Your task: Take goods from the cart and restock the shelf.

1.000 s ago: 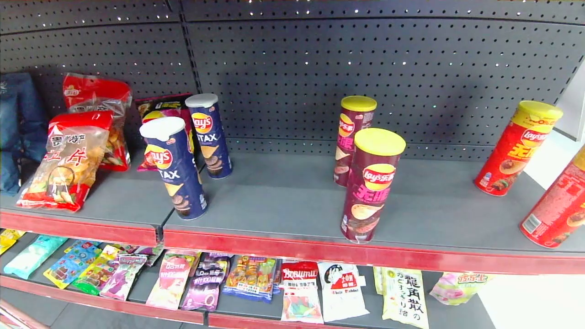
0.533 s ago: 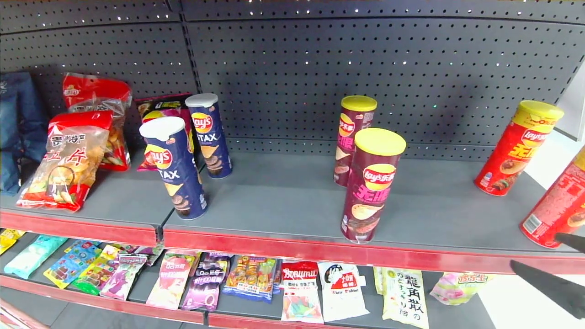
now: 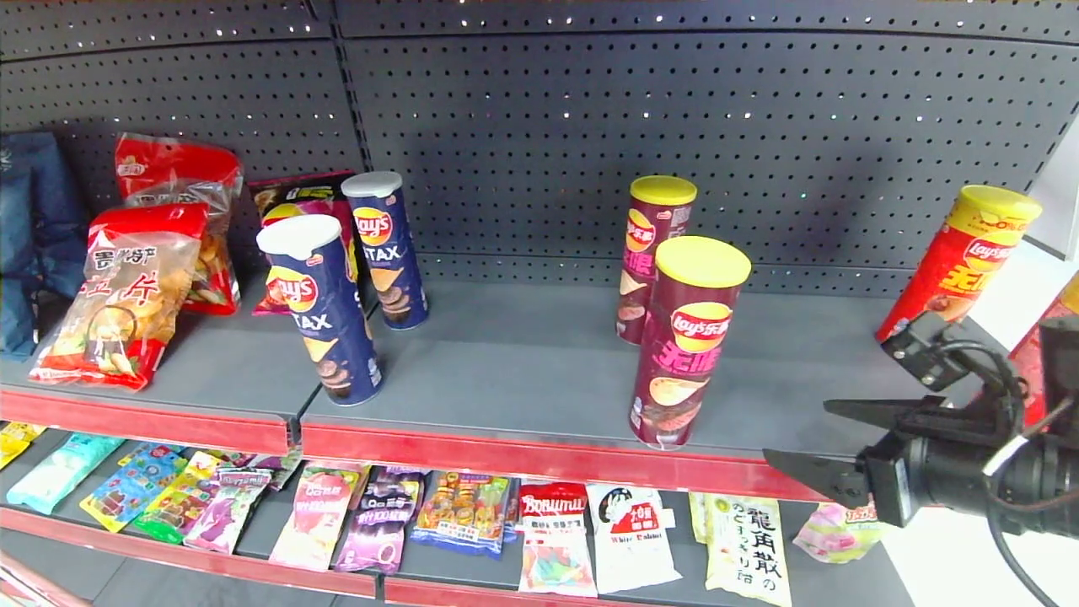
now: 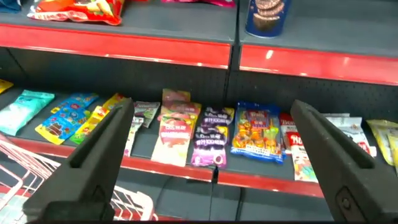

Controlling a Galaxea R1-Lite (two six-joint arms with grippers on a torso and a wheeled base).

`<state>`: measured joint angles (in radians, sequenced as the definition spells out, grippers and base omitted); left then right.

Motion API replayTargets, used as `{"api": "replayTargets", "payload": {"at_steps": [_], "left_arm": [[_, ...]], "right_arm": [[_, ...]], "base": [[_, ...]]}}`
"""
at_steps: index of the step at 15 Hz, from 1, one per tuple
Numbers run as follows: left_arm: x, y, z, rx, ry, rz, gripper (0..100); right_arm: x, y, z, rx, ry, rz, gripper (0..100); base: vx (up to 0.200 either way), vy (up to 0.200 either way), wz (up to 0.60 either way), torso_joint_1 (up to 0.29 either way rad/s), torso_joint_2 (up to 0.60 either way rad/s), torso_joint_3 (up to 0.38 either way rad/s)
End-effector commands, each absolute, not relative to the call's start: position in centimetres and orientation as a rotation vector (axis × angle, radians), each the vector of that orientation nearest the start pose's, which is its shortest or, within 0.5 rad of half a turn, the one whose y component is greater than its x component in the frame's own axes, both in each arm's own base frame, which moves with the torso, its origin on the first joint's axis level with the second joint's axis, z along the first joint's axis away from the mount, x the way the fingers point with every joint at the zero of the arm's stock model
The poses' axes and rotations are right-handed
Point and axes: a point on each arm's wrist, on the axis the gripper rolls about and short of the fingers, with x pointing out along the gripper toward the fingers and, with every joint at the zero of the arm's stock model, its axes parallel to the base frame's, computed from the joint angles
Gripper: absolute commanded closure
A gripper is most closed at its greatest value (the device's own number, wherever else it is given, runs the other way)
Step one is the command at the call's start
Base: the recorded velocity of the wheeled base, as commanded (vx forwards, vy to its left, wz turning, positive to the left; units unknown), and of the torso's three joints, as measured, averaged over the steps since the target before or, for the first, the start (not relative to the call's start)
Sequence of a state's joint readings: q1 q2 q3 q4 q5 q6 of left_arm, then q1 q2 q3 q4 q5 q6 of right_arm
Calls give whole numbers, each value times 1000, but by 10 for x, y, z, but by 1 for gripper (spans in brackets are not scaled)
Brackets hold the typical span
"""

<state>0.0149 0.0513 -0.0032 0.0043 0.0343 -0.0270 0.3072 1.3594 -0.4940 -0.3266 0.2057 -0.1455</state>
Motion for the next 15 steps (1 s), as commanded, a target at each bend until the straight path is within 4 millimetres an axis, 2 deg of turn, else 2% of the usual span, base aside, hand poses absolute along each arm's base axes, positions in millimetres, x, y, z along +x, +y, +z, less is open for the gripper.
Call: {"api": "replayTargets", "payload": {"at_steps": [1, 5, 15], "left_arm": [[-20, 0, 77, -27, 39, 54, 0], [-20, 0, 77, -27, 36, 51, 0], [-21, 0, 77, -27, 33, 51, 0]], "right_arm": [[204, 76, 141, -181, 574, 565, 0], [219, 88, 138, -208, 587, 543, 0], [255, 98, 139, -226, 579, 477, 0]], "base": [[0, 0, 0, 0, 0, 0], [0, 0, 0, 0, 0, 0], [0, 0, 0, 0, 0, 0]]}}
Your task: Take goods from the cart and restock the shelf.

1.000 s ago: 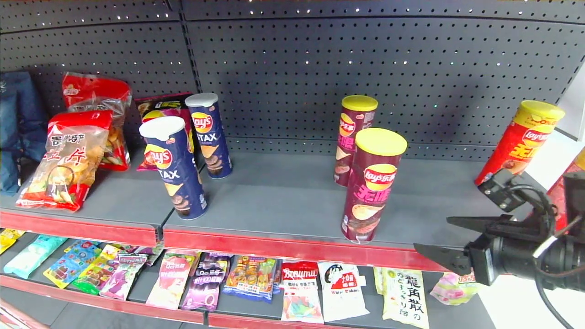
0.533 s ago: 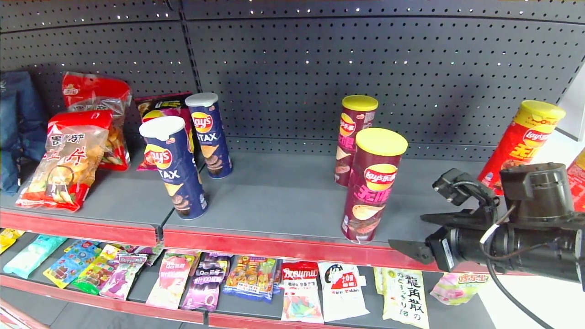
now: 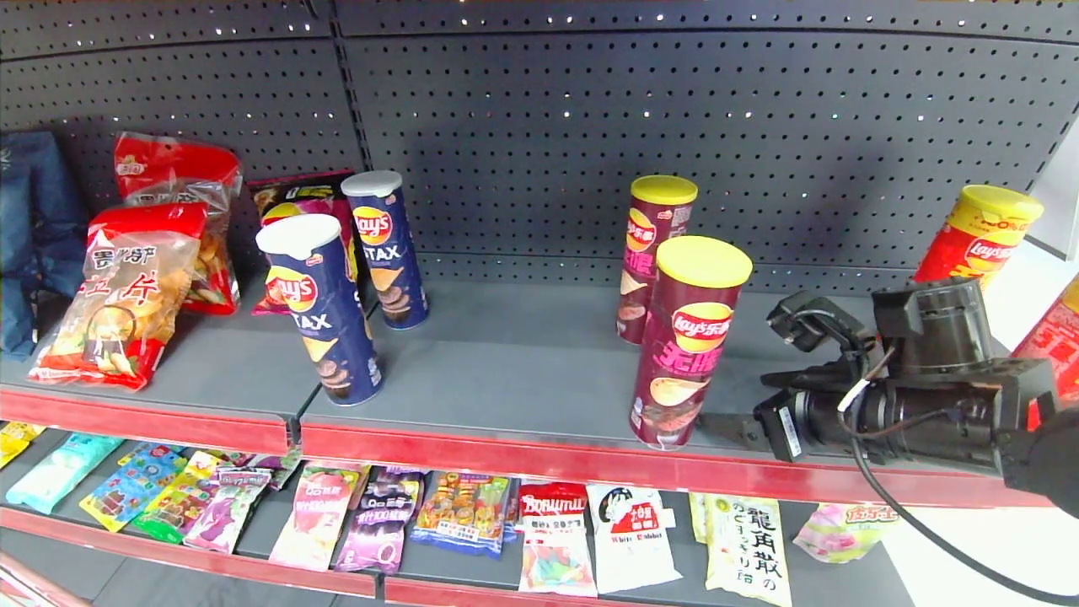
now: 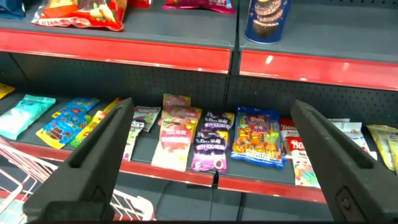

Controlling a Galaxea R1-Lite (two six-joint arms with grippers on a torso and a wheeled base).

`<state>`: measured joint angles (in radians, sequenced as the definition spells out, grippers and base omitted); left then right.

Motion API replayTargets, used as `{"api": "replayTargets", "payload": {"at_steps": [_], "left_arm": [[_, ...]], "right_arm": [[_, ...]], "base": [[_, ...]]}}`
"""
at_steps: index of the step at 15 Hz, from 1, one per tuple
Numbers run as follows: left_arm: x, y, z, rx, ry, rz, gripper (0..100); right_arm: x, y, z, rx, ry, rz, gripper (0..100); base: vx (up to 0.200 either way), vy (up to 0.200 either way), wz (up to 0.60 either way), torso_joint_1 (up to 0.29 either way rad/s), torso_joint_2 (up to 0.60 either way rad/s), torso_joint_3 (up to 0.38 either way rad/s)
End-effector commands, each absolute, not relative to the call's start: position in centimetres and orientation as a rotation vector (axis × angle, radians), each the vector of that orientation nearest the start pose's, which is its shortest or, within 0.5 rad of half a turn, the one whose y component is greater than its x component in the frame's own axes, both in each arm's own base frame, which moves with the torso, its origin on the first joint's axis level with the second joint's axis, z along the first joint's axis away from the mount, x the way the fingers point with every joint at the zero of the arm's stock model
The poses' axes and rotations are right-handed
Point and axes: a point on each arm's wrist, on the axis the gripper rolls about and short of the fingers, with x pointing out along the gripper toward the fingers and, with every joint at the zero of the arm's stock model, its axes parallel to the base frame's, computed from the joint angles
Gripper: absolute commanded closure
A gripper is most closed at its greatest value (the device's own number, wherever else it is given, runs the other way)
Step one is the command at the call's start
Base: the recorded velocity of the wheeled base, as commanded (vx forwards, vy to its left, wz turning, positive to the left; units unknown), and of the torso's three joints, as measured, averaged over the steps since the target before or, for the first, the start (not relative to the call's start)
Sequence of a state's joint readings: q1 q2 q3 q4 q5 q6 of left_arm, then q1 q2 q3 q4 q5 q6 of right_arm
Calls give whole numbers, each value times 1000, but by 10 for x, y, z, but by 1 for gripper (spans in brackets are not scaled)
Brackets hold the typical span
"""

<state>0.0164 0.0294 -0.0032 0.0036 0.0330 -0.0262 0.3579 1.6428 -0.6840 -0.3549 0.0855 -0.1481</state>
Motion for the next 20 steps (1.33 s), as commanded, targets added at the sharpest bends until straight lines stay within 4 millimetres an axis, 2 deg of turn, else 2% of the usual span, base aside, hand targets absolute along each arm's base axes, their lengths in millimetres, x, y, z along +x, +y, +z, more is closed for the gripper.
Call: {"api": "replayTargets", "payload": {"at_steps": [1, 11, 20], "left_arm": [[-21, 0, 77, -26, 32, 51, 0], [-21, 0, 77, -26, 32, 51, 0], [-21, 0, 77, -27, 33, 51, 0]], "right_arm": [[256, 98, 139, -226, 580, 477, 0], [264, 98, 130, -238, 606, 434, 0], [269, 105, 133, -243, 590, 448, 0]], "base": [[0, 0, 0, 0, 0, 0], [0, 0, 0, 0, 0, 0], [0, 0, 0, 0, 0, 0]]}}
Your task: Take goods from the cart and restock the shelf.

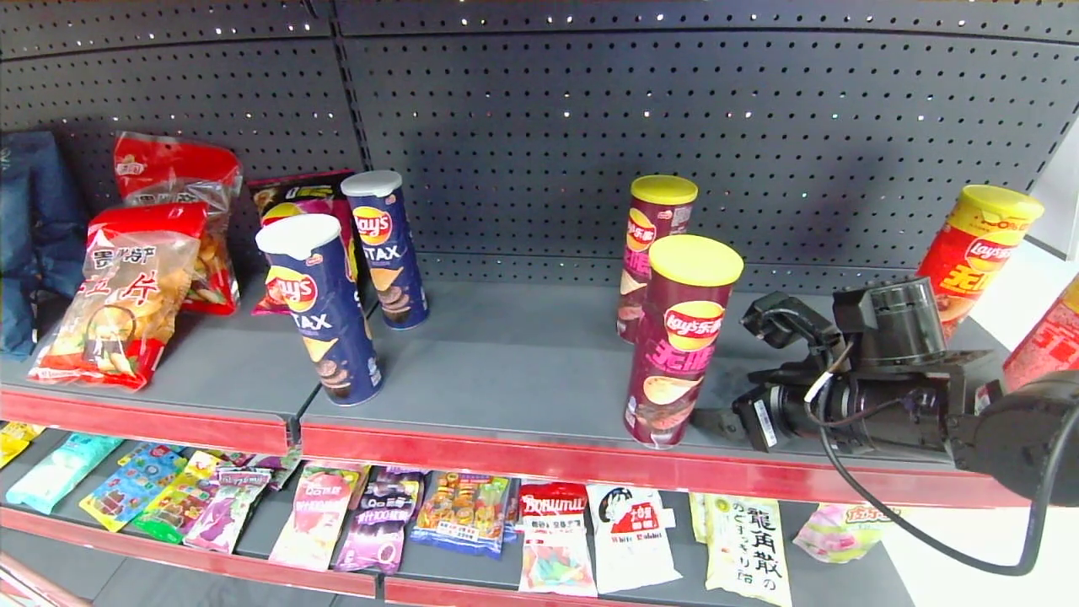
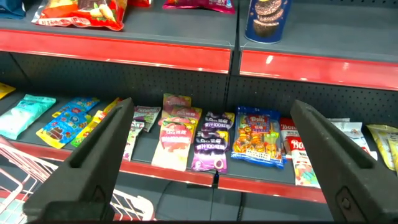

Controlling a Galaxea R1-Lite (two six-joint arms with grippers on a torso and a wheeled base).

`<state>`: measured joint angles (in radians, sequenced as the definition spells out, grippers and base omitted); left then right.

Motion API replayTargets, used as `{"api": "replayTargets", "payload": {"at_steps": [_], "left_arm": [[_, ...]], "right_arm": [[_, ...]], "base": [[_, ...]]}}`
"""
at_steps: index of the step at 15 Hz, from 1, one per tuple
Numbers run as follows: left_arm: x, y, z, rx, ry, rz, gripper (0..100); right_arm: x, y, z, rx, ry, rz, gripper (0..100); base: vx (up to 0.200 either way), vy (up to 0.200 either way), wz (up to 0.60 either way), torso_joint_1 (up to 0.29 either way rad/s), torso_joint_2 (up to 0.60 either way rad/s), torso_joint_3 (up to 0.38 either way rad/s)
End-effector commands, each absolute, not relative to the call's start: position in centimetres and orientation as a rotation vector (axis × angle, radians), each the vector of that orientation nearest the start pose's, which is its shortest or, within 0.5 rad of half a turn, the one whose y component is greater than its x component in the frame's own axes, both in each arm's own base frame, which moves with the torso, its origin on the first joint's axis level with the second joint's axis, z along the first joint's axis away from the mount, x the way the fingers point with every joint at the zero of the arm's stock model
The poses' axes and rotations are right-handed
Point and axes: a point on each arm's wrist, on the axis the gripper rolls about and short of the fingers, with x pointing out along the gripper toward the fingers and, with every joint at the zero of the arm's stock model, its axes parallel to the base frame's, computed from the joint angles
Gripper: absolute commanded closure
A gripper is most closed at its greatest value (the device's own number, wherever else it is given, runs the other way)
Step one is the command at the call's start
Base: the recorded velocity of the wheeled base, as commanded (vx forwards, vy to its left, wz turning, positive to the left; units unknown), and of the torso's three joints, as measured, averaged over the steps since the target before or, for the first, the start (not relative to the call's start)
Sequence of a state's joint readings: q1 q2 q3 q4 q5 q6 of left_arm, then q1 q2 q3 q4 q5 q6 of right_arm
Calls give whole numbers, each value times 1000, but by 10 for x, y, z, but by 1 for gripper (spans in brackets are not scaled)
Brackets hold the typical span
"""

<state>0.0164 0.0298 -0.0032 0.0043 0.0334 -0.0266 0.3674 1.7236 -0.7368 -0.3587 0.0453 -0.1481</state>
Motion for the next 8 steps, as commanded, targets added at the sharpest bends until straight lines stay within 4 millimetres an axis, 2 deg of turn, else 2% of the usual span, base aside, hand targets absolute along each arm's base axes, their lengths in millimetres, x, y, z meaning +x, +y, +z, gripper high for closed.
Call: {"api": "replayTargets", "payload": {"at_steps": [1, 8], "left_arm": [[-21, 0, 77, -26, 33, 51, 0], [-21, 0, 77, -26, 32, 51, 0]], "right_arm": [[269, 106, 133, -242, 589, 450, 0], [271, 108, 132, -246, 593, 454, 0]], "base": [[0, 0, 0, 0, 0, 0], [0, 0, 0, 0, 0, 0]]}}
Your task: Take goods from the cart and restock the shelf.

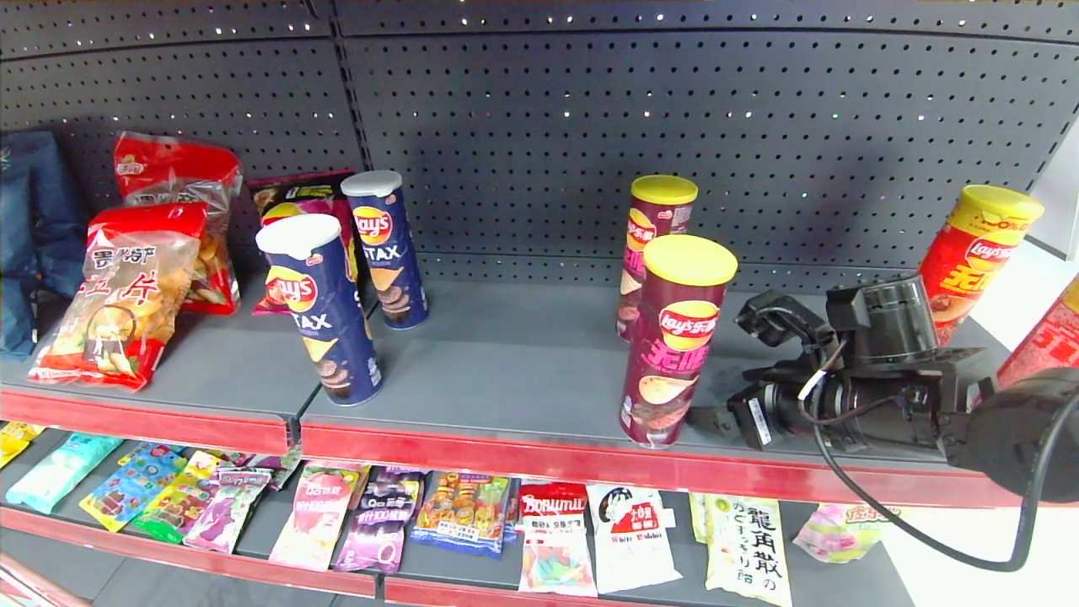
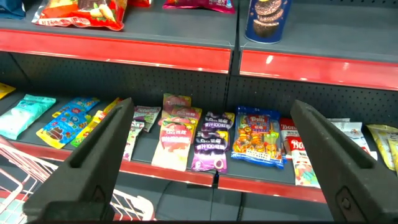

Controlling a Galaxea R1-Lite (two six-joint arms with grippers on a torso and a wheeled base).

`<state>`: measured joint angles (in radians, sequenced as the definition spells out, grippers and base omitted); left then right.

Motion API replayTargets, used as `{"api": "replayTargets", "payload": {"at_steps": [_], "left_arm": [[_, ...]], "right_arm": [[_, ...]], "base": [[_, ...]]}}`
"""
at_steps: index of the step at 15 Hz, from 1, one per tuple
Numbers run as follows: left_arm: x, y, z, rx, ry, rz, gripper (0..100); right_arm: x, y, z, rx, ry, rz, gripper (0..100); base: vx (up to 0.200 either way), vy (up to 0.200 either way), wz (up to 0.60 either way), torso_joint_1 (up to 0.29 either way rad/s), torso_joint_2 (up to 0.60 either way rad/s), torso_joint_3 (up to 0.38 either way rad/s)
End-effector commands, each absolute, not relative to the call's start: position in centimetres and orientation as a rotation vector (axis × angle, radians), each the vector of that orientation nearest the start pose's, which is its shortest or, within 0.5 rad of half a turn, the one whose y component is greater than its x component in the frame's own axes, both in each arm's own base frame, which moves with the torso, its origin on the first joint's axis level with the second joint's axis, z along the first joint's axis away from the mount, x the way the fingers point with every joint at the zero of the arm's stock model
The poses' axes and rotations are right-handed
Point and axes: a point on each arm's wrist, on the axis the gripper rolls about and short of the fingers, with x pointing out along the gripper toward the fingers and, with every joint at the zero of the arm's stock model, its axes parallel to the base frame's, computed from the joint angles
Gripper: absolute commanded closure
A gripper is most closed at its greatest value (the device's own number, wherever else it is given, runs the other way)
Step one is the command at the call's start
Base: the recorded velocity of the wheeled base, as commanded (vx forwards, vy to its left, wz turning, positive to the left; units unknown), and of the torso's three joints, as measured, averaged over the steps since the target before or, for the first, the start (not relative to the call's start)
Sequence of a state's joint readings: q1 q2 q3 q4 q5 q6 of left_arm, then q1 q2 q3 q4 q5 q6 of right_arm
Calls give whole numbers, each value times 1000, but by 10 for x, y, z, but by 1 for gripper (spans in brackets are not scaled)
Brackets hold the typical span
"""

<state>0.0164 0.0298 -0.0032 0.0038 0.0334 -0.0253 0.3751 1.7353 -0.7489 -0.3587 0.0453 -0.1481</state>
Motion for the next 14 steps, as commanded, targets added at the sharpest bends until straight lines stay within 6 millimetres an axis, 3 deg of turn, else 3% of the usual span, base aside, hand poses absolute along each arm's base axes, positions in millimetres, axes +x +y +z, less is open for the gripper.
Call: {"api": "replayTargets", "payload": {"at_steps": [1, 14], "left_arm": [[-21, 0, 77, -26, 32, 51, 0], [-21, 0, 77, -26, 32, 51, 0]], "right_arm": [[271, 108, 132, -246, 593, 454, 0], [273, 117, 132, -251, 587, 477, 0]], "base": [[0, 0, 0, 0, 0, 0], [0, 0, 0, 0, 0, 0]]}}
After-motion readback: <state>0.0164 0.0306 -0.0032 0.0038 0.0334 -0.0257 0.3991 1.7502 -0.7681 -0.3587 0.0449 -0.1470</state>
